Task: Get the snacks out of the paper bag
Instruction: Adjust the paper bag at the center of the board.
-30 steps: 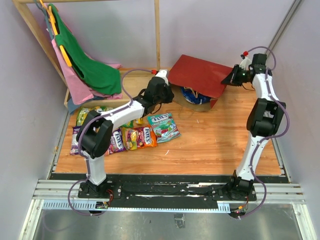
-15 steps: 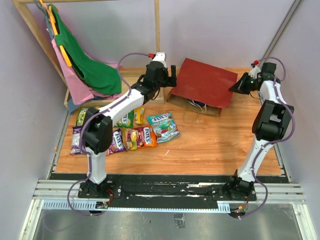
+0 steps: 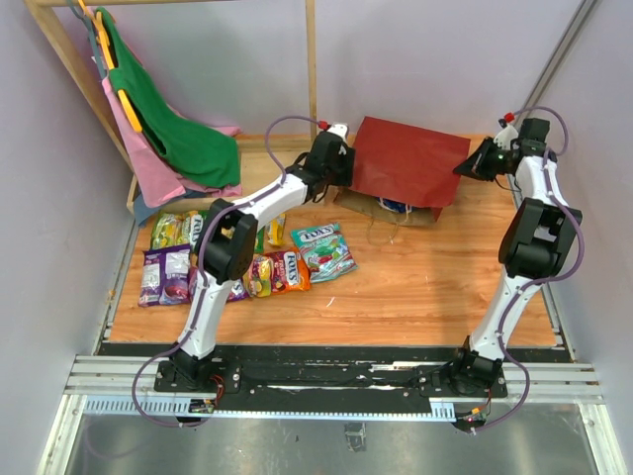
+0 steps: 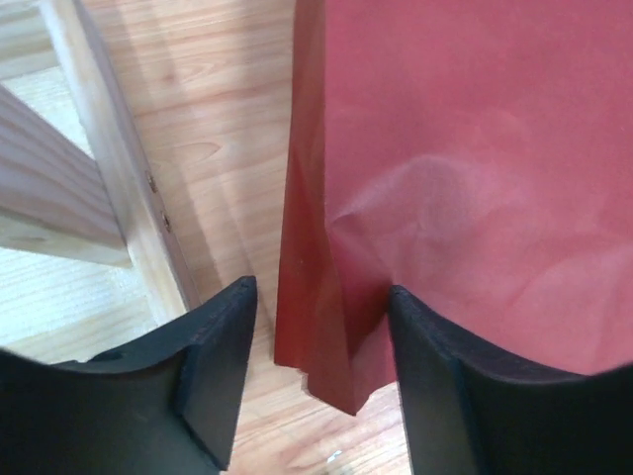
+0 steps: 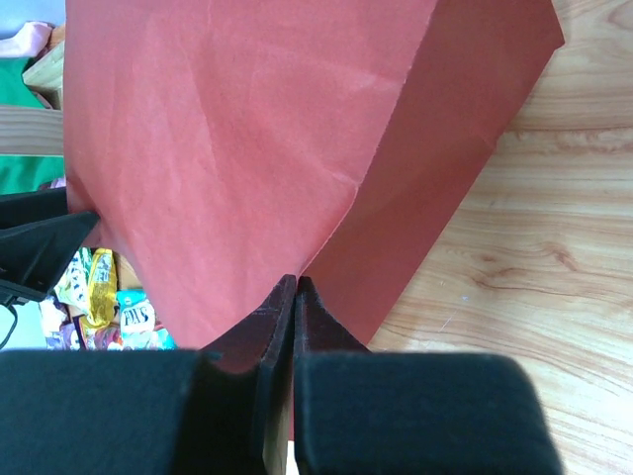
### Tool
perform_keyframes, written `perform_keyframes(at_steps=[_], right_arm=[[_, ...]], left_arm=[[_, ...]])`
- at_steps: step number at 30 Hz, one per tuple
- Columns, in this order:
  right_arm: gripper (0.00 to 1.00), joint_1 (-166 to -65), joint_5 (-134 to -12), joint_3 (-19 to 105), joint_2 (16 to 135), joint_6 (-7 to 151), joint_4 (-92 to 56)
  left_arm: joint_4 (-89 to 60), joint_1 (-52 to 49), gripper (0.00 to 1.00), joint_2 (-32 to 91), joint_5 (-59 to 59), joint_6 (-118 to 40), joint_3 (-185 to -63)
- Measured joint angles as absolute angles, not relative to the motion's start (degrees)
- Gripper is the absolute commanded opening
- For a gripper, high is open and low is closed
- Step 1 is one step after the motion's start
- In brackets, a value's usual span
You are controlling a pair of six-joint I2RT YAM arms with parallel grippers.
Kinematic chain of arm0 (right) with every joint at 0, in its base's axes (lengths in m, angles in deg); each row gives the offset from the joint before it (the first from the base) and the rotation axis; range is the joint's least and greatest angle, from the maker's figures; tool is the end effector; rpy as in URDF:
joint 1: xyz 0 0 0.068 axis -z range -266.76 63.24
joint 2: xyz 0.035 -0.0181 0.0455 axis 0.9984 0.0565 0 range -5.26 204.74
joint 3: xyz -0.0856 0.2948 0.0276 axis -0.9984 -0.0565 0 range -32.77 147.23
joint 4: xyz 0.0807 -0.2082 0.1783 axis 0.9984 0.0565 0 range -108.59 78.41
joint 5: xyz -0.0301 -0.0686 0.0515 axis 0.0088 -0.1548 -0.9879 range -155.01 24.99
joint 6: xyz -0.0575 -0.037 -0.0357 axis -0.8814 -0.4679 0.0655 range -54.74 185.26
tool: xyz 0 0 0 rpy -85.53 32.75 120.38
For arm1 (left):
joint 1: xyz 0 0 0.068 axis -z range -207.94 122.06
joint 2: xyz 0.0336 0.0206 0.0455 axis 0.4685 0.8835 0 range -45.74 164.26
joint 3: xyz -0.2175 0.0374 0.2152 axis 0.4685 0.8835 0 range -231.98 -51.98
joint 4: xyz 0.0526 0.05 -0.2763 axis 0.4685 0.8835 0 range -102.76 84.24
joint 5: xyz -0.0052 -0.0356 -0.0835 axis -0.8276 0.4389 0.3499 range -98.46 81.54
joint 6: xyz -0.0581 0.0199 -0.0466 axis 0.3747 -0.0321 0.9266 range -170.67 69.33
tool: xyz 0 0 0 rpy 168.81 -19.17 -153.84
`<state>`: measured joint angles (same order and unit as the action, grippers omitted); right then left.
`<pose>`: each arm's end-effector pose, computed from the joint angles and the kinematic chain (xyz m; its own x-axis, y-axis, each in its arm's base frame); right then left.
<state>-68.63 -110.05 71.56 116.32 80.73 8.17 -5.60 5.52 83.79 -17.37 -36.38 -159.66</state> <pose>0.5280 -0.1240 0.2628 -0.7067 0.4297 -0.5621 -0.0781 0.7422 0.6656 0.5114 -0.3257 0.2328 -0.4986 0.0372 -0.8660 0.3184 0.9371 -0.1431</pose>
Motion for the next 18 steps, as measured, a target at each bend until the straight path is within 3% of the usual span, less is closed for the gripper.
perform_keyframes(at_steps=[7,18], right_arm=[[0.01,-68.6,-110.5,71.5,116.4,80.9,8.0],[0.00,-69.5,-111.0,71.6,116.6,81.5,7.2]], left_arm=[[-5.7,5.6,0.04,84.0,-15.0,-36.2,-160.3],[-8.7,5.5,0.00,81.5,-13.2,-34.7,-154.9]])
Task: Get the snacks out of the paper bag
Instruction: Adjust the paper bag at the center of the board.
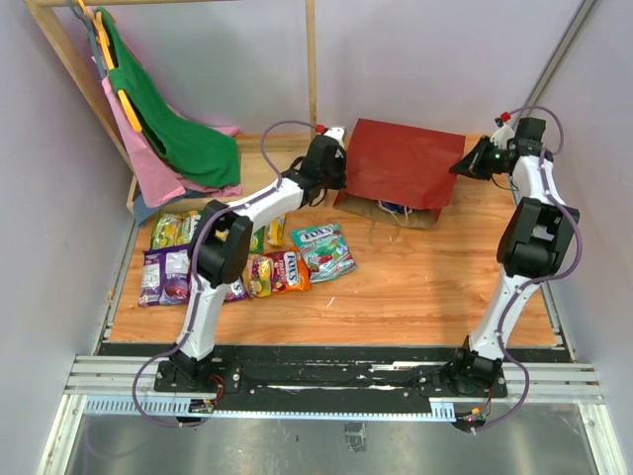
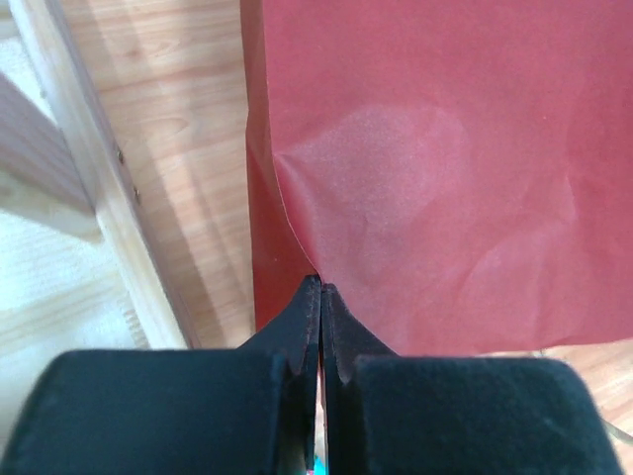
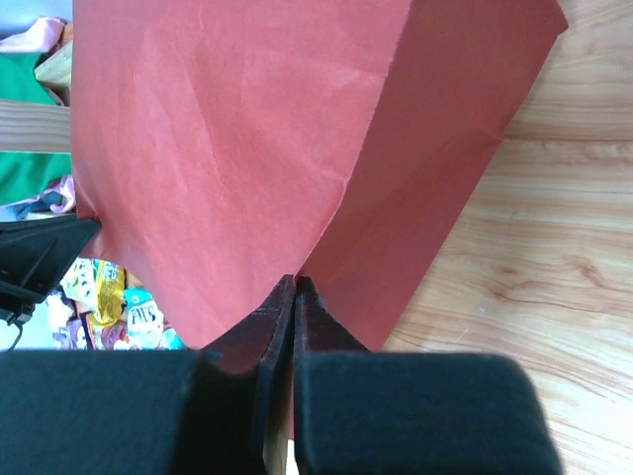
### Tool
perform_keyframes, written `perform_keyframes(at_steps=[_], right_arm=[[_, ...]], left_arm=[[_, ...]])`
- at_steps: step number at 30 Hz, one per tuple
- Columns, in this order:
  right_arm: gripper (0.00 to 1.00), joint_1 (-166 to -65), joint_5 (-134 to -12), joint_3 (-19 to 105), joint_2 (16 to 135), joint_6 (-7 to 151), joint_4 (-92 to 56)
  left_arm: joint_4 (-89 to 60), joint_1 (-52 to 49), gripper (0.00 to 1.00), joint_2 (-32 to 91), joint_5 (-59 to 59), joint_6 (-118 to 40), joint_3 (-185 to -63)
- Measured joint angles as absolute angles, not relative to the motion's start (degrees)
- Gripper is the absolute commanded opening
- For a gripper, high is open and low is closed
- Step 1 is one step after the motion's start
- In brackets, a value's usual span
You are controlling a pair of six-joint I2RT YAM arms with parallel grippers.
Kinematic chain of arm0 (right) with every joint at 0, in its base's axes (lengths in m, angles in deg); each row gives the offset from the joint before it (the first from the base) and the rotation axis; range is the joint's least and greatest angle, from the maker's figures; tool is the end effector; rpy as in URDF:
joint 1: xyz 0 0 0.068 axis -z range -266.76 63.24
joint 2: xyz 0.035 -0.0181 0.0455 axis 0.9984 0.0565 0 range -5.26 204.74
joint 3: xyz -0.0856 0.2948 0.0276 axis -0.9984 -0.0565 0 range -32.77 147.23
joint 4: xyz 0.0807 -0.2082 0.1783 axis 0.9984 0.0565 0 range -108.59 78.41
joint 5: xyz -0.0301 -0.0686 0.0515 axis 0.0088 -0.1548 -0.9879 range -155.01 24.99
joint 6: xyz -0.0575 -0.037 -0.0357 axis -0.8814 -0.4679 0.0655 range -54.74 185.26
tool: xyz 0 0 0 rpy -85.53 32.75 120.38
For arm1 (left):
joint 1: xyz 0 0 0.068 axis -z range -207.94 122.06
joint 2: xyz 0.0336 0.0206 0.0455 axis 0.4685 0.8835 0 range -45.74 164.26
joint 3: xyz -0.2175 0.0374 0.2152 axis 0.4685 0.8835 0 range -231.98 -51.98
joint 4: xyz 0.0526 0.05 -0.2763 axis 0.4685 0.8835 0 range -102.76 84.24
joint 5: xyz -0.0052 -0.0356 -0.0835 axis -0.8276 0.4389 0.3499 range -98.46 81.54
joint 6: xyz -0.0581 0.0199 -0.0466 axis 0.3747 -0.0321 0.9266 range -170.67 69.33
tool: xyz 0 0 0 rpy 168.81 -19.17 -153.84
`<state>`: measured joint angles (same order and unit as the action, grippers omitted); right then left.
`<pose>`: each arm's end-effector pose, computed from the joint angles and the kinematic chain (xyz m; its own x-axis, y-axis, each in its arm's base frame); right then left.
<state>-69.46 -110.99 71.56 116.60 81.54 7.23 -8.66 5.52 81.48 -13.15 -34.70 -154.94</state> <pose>0.5315 -0.1161 0.2623 -0.7111 0.4255 -0.5597 -0.0972 0.7290 0.6776 0.5001 -0.3240 0.2300 -0.5156 0.0121 -0.8567 0.3615 0.9096 -0.2048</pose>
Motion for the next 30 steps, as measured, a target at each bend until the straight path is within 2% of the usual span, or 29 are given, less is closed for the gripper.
perform_keyframes(at_steps=[11,17,22,24,27,30], right_arm=[[0.01,-73.4,-111.7,75.8,119.9,81.3,7.6],[0.09,-75.5,-112.6,85.1,125.2,81.8,8.9],[0.24,-77.2,-112.8,95.4,131.7,82.6,10.4],[0.37,-77.8,-113.0,98.4,133.7,83.0,11.8],[0.62,-78.2,-113.1,99.7,134.7,83.6,12.8],[0.73,-78.2,-113.3,99.8,134.8,83.7,13.2]], left_arm=[[-14.0,5.2,0.00,66.4,-11.1,-28.1,-136.1],[-16.4,5.2,0.01,62.0,-11.1,-25.8,-132.3],[-18.5,5.3,0.01,61.8,-11.1,-24.4,-130.6],[-19.5,5.4,0.01,61.8,-11.2,-23.8,-129.9],[-21.3,6.0,0.01,61.7,-11.9,-23.3,-128.8],[-22.0,7.5,0.01,61.5,-13.1,-23.2,-127.5]])
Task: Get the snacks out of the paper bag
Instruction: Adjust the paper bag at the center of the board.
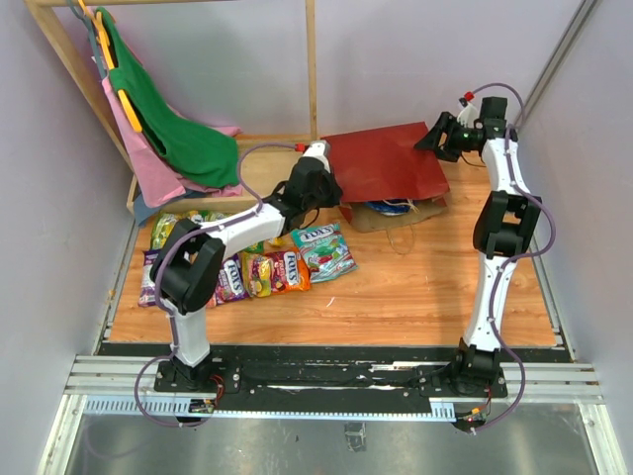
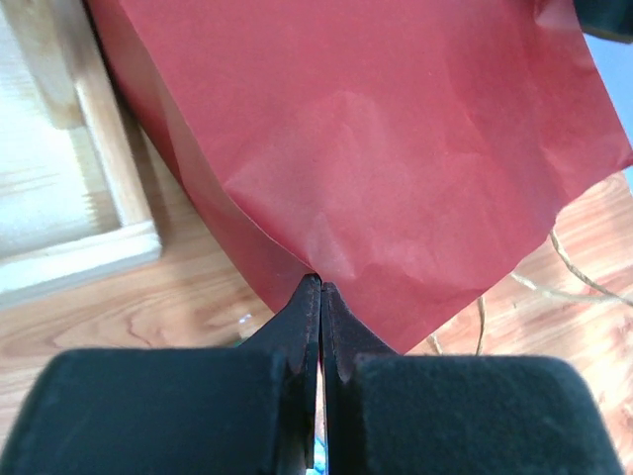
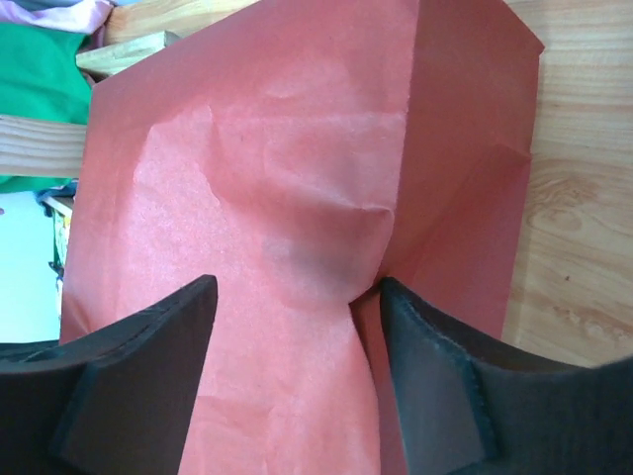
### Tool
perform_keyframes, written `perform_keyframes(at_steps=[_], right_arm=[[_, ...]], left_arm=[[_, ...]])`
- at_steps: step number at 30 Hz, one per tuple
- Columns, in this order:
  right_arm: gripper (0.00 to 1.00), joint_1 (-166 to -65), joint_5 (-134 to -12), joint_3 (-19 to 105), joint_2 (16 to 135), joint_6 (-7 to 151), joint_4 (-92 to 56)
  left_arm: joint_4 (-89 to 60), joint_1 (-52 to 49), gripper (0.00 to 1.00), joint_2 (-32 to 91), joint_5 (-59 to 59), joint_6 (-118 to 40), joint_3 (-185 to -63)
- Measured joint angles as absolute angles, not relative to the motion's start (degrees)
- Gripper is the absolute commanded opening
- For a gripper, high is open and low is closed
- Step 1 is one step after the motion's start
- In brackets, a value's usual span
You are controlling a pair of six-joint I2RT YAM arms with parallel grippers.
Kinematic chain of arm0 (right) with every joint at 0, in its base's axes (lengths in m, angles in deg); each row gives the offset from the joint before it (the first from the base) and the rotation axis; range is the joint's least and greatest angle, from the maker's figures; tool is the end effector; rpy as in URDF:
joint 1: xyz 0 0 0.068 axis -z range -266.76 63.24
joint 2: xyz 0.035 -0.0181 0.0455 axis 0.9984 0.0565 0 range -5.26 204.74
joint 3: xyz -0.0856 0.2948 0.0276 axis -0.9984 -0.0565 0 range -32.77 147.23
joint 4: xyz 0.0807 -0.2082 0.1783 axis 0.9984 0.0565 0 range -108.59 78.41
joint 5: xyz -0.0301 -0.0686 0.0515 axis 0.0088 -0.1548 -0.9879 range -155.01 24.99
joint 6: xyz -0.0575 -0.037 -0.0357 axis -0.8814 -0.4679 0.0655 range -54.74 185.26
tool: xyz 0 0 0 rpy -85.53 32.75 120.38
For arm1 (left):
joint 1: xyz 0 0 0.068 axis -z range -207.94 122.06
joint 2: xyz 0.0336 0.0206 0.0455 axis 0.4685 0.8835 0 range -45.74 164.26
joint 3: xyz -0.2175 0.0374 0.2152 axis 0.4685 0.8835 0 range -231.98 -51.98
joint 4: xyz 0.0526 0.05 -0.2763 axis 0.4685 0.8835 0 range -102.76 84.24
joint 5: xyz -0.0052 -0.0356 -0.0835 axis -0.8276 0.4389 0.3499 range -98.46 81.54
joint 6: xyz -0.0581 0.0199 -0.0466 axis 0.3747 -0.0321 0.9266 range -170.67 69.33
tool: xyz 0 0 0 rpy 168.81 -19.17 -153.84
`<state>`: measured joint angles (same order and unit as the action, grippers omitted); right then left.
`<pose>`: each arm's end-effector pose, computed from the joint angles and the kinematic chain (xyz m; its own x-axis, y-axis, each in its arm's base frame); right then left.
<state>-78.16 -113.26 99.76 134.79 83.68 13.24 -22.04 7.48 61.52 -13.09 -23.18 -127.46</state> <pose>0.6181 -0.0439 0.2559 -0.7435 0.3252 -0.5843 -0.2487 0.6766 0.6931 0.4103 -0.2852 0.2555 -0.5152 -0.1982 -0.8338 0.3145 0.8613 -0.3990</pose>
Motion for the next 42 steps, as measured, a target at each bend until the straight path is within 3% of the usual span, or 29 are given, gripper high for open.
perform_keyframes(at_steps=[6,11,15,17,21,22,31,36,42], right_arm=[[0.99,-78.1,-111.9,99.6,133.3,83.5,13.5],[0.99,-76.3,-110.5,97.8,127.8,84.0,14.0],[0.99,-72.2,-107.4,88.9,117.0,85.6,12.3],[0.98,-69.6,-105.6,81.1,109.4,87.3,9.6],[0.98,-65.9,-101.9,63.1,93.3,90.8,2.8],[0.98,-65.7,-100.9,59.1,89.7,91.2,1.5],[0.98,-65.7,-86.5,18.5,53.1,104.8,-8.6],[0.98,-64.7,-86.7,13.4,52.6,113.6,-11.3],[0.98,-62.4,-89.1,9.2,51.1,117.8,-11.4]], left_arm=[[-22.1,11.6,0.00,60.9,-15.4,-22.5,-127.2],[-22.5,13.8,0.00,57.5,-17.3,-19.1,-124.9],[-22.6,15.3,0.00,54.2,-19.5,-16.0,-123.0],[-22.7,16.4,0.17,53.0,-21.4,-15.1,-122.5],[-22.8,18.5,0.92,51.8,-23.1,-15.6,-122.0],[-23.0,18.8,0.99,51.3,-23.2,-15.8,-121.7],[-15.7,21.0,1.00,48.7,-15.8,-34.7,-129.5],[-10.6,27.0,1.00,51.8,-3.3,-54.0,-140.7],[-5.6,34.2,1.00,64.9,0.4,-71.6,-152.2]])
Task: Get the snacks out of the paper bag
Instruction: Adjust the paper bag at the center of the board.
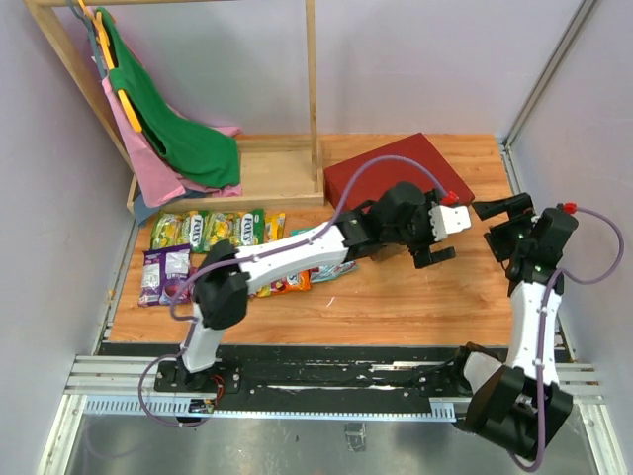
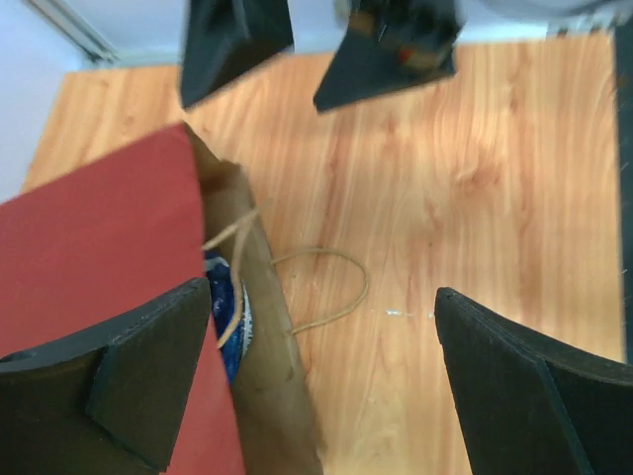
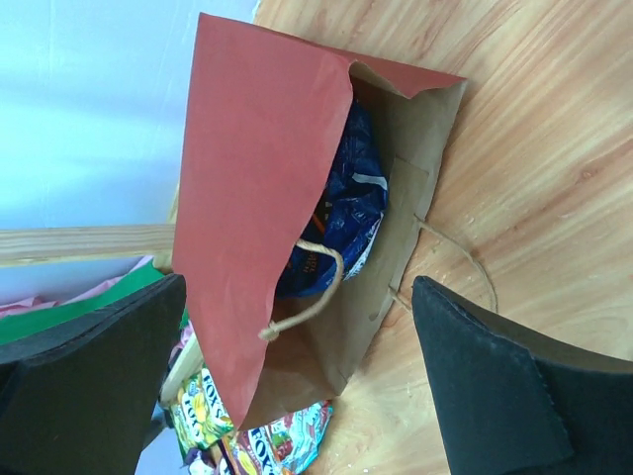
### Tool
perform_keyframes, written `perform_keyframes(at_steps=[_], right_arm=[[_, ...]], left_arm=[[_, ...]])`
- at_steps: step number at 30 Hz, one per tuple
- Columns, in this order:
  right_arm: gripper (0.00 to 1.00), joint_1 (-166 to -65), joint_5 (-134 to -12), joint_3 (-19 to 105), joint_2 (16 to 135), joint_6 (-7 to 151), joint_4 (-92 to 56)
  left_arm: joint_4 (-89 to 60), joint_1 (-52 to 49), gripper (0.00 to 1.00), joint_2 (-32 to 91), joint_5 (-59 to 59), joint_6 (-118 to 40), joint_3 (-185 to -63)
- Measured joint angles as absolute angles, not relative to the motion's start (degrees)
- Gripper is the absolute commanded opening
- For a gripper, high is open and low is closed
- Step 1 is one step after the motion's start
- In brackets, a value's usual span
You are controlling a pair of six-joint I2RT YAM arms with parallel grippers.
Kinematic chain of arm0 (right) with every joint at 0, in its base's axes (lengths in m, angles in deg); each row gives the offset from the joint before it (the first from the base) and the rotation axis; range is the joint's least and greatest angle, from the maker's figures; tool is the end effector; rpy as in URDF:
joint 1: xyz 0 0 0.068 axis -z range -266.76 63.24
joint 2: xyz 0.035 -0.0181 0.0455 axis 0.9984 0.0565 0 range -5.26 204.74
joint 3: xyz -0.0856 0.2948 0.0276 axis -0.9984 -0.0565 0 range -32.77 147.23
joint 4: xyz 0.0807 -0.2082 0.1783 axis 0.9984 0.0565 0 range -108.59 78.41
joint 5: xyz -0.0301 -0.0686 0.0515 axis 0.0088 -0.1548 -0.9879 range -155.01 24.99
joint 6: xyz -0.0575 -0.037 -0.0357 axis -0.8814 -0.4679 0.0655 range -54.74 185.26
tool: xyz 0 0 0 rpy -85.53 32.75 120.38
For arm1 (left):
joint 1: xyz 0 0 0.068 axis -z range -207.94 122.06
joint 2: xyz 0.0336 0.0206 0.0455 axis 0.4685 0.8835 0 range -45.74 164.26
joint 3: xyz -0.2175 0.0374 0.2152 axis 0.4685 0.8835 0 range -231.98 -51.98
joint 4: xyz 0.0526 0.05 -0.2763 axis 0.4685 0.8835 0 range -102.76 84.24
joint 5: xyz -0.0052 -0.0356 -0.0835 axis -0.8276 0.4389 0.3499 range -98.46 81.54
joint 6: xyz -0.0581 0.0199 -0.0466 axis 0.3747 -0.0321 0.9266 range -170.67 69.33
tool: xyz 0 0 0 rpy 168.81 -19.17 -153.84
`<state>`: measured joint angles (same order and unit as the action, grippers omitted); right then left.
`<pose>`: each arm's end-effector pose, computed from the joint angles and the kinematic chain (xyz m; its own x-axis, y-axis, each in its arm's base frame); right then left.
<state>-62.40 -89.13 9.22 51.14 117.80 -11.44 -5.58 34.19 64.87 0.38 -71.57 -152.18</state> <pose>0.2439 -0.0810 0.3054 -0.1796 0.8766 -0.4465 0.2842 0.4808 0.8295 0.2413 -0.4778 0.3628 0.2041 0.3681 -0.9071 0.9304 0.2153 0.2967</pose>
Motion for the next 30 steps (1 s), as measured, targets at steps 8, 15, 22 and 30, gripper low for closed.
perform_keyframes(at_steps=[8,15,22,30], right_arm=[[0.98,-58.4,-90.7,5.2,38.5,118.0,-7.7],[0.98,-58.1,-92.5,2.9,39.2,116.8,-7.3],[0.98,-58.1,-94.5,1.6,40.7,114.9,-7.2],[0.98,-58.1,-96.8,1.5,43.1,112.9,-7.7]], left_arm=[[1.4,33.1,0.99,81.2,-0.8,-79.6,-161.2],[-3.7,33.0,0.92,83.3,-6.5,-82.3,-161.3],[-15.6,33.0,0.98,79.3,-6.0,-81.9,-152.3],[-24.8,33.0,1.00,62.4,2.7,-79.2,-133.6]])
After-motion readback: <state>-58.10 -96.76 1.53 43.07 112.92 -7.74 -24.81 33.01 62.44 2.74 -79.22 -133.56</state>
